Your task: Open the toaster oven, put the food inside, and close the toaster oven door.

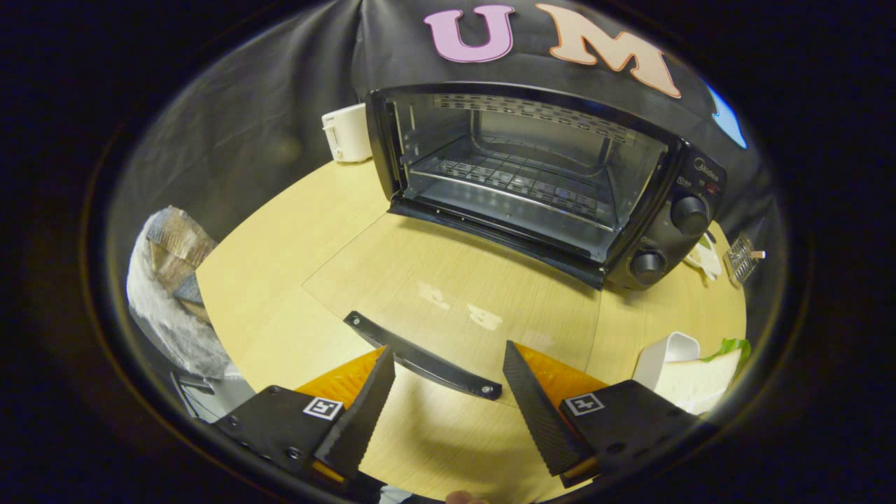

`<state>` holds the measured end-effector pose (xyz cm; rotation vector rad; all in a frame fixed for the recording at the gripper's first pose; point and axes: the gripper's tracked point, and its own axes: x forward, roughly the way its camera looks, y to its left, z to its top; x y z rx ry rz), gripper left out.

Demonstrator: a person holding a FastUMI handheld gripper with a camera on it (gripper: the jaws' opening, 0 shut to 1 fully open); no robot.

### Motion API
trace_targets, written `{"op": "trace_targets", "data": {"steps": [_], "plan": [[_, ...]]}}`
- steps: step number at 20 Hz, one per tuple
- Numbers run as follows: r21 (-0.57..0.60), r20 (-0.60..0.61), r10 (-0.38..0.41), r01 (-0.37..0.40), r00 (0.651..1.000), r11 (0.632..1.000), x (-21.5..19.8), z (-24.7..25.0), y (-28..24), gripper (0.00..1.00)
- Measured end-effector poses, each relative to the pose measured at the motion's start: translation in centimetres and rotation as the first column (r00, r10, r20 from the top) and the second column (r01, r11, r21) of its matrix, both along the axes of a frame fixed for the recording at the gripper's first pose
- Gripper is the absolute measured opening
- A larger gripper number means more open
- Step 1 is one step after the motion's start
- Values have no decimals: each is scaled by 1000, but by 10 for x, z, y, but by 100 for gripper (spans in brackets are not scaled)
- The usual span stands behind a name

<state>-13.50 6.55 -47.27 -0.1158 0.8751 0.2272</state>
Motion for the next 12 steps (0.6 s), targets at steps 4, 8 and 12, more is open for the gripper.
{"op": "trace_targets", "data": {"steps": [4,8,12], "plan": [[4,10,22,-23,1000,1000,1,2,1,99],[9,20,37,-37,999,999,2,5,1,99],[35,24,35,-36,999,999,2,10,3,98]]}}
